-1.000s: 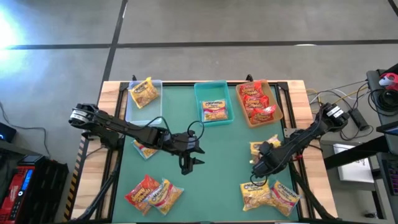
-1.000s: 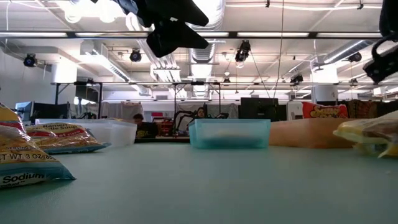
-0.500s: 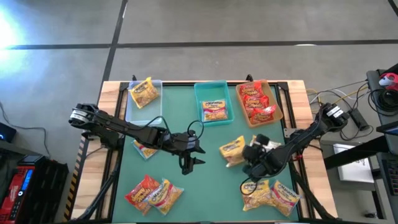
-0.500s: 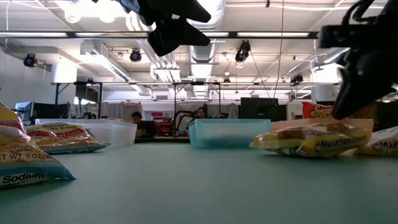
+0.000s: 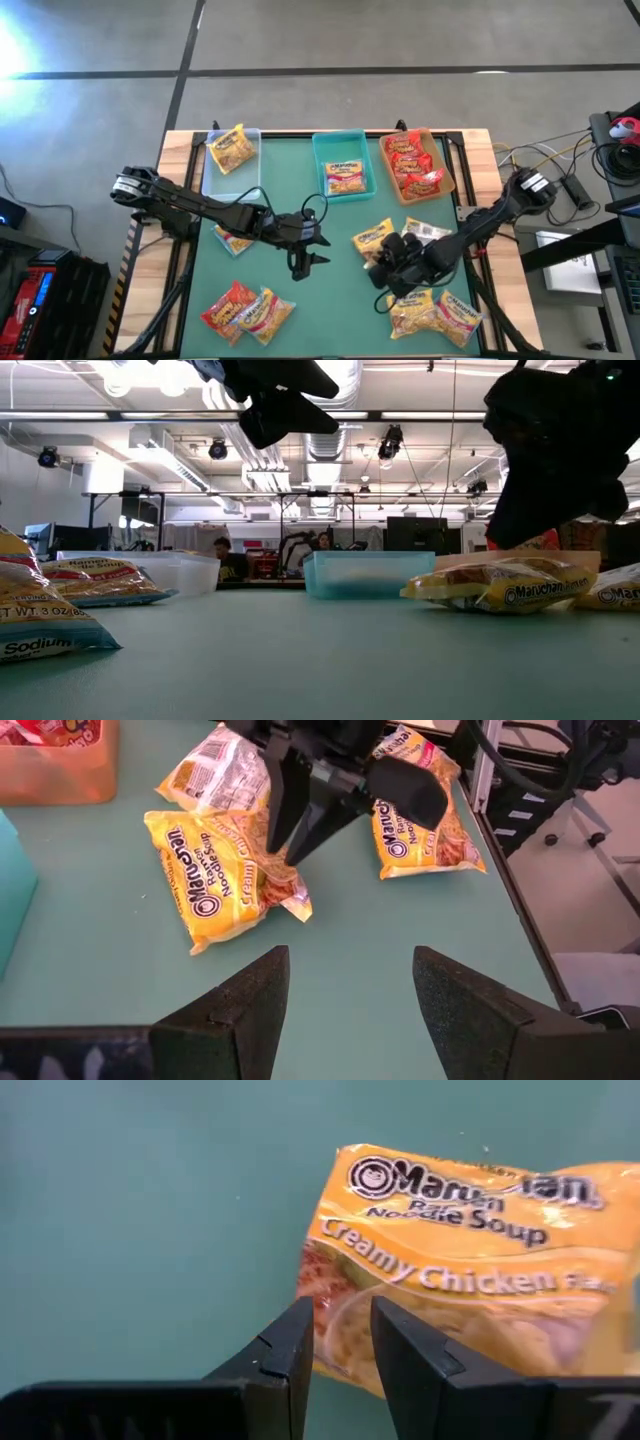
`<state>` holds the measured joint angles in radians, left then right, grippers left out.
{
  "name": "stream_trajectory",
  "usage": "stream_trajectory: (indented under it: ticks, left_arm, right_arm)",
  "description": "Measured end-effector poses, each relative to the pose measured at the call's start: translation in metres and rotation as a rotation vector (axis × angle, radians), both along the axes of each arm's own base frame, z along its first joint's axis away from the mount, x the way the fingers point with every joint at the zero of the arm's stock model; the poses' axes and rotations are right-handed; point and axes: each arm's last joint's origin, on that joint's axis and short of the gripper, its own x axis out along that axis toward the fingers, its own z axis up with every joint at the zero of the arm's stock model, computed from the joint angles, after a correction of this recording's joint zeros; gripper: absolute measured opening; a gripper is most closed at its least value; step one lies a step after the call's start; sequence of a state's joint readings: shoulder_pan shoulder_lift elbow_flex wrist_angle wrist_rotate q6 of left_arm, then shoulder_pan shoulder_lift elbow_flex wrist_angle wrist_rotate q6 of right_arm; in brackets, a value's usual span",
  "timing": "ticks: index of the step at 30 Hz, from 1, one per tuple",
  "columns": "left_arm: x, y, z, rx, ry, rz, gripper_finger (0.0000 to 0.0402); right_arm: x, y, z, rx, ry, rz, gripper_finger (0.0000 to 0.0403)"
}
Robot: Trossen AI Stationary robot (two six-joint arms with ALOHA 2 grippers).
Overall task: Sort Maruchan noodles
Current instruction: Put the yellow noodle pack into the white bin
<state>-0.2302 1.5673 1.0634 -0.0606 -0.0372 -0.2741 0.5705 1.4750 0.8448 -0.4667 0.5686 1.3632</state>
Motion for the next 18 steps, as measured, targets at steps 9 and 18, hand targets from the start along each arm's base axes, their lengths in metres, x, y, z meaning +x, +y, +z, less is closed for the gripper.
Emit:
stream_trajectory:
  ticks: [9,18]
  left_arm:
    - [-0.001,0.000,-0.001,0.010,0.011,-0.004,0.0197]
    - [-0.001,0.001,-0.001,0.010,0.013,-0.003,0.0197]
  right_arm:
    - [0.005,0.001,-0.022,-0.062,0.044,-0.034,0.0093]
    - [0.006,0.006,-0.036,-0.355,0.320,0.561,0.0093]
